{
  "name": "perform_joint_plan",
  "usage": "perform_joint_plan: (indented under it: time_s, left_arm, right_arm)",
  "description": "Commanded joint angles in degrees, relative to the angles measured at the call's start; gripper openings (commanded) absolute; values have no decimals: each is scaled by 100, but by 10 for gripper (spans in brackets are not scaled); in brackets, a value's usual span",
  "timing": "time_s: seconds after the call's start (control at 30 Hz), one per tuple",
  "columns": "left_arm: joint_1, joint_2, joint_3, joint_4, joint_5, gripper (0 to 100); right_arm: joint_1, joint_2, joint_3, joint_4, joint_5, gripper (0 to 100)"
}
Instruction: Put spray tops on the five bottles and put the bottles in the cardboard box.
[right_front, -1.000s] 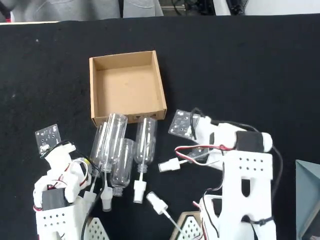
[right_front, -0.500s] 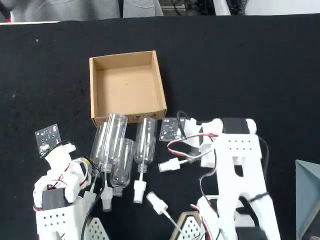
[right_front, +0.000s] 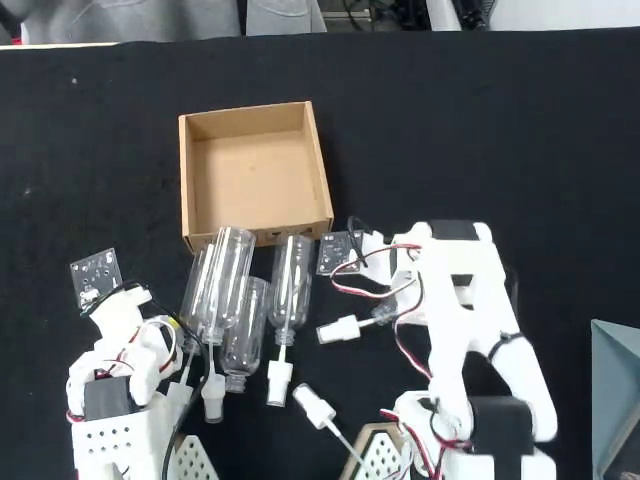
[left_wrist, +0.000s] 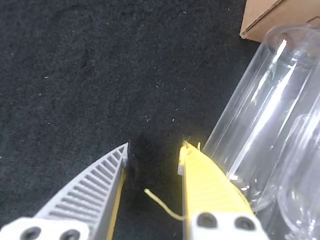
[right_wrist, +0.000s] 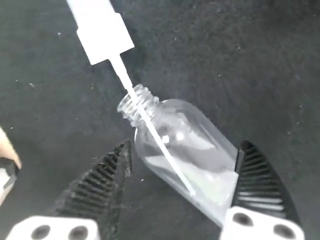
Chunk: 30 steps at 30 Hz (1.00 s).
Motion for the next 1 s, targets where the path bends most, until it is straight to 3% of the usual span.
perform_joint_plan:
  time_s: [0.0,0.23,0.4,0.63,0.97]
  left_arm:
    - [31,-44,127,35,-53,152]
    - [31,-44,127,35,-53,152]
    - [31,-44,127,35,-53,152]
    - [31,-44,127,35,-53,152]
    - [31,-44,127,35,-53,152]
  right_arm:
    - [-114,189,-207,-404,26,293]
    - [-114,312,295,-1143,-343,292]
    - [-114,312,338,-1169,-545,284]
    - [-114,233,295,-1169,-1037,185]
    - [-149,-75,295,-1169,-2101,184]
